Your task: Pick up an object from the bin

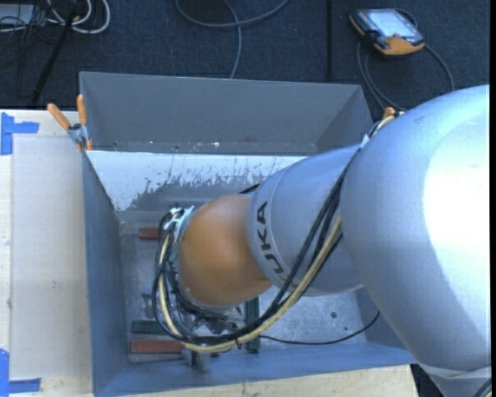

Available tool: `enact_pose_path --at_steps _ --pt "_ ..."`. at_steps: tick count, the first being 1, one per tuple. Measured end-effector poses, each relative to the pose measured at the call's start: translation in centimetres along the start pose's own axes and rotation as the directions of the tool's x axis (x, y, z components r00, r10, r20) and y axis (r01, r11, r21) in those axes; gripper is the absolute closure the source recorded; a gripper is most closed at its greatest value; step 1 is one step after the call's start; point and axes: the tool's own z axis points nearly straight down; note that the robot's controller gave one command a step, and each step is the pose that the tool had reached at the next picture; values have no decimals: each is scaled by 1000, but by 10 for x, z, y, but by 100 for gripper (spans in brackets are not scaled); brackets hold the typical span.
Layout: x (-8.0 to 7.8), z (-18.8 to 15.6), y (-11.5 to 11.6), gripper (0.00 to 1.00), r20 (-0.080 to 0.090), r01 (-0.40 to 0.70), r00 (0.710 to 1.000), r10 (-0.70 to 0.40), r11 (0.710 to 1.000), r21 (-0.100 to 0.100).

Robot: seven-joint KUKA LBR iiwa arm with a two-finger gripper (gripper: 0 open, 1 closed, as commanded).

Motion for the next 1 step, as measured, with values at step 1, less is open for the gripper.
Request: enact_pose_path --at_steps 1 --pt "2 11 -4 100 -15 -217 976 217 976 1"
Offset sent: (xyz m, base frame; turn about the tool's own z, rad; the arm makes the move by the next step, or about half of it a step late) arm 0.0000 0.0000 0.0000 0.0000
